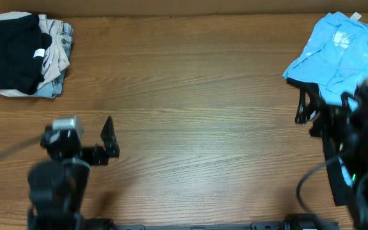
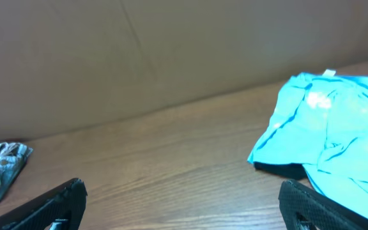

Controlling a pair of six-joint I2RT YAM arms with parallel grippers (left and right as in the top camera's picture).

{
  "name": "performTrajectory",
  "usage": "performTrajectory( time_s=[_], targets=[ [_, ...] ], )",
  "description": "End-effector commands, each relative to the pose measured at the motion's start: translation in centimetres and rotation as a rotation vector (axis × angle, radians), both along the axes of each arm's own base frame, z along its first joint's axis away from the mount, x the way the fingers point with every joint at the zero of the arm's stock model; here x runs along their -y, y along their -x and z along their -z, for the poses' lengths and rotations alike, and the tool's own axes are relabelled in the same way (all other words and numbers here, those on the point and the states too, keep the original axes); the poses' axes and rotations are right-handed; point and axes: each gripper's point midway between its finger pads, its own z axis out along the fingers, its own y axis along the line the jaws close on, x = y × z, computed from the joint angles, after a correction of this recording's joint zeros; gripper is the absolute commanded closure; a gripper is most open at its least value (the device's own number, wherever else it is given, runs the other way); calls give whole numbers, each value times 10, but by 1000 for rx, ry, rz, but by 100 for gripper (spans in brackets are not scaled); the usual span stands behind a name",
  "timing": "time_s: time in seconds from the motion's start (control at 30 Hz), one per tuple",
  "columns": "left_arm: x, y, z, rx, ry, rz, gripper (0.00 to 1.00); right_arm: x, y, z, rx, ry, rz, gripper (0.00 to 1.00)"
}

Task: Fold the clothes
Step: 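Reach the right gripper to the blue T-shirt and grasp it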

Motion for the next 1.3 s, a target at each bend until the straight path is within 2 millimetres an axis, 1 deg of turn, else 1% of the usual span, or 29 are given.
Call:
performTrajectory(
  time_s=[0.0,0.07,0.1,0.13,0.23,0.3,0.33,0.37,0.43,0.53,0.63,0.67,0.7,0.77,0.8,0.9,0.97,1.07,1.2,1.27],
  targets=[
    [17,-22,-16,-108,-42,119,0,-1,-26,-9,-78,58,-28,0],
    [23,-33,-17,-213,-48,166,0,0,-42,-6,-132,59,-29,0],
    [25,-44,-14,-311,-48,186,0,2,-60,-1,-164,64,-17,0],
    [25,-50,-11,-363,-44,186,0,2,-70,5,-179,64,-17,0],
    [25,-72,7,-486,-54,198,0,2,-98,23,-211,64,-19,0],
    [24,-87,26,-538,-77,214,0,4,-115,35,-229,68,-12,0],
    [23,-94,38,-567,-84,216,0,7,-125,42,-238,79,7,0],
    [24,-101,49,-597,-81,218,0,12,-133,48,-245,90,29,2],
    [24,-110,77,-681,-70,226,0,21,-153,61,-254,117,76,7],
    [27,-122,118,-781,-95,287,0,35,-183,82,-260,156,144,8],
    [28,-128,147,-851,-94,300,0,44,-207,108,-278,186,192,11],
    [28,-129,152,-864,-92,301,0,46,-213,117,-289,193,202,11],
    [28,-130,158,-875,-90,302,0,49,-221,131,-307,202,212,12],
    [27,-133,162,-880,-91,301,0,54,-235,165,-358,223,233,14],
    [27,-135,162,-872,-94,298,2,57,-243,194,-403,239,245,16],
    [27,-138,161,-859,-96,297,3,65,-251,232,-458,262,290,21],
    [27,-138,160,-857,-96,297,4,73,-253,254,-488,273,339,25],
    [27,-138,161,-859,-97,296,7,81,-255,284,-528,272,366,28],
    [25,-138,161,-860,-103,290,7,89,-253,313,-574,258,389,32],
    [25,-138,161,-860,-102,288,7,91,-253,321,-588,255,393,37]
  ],
)
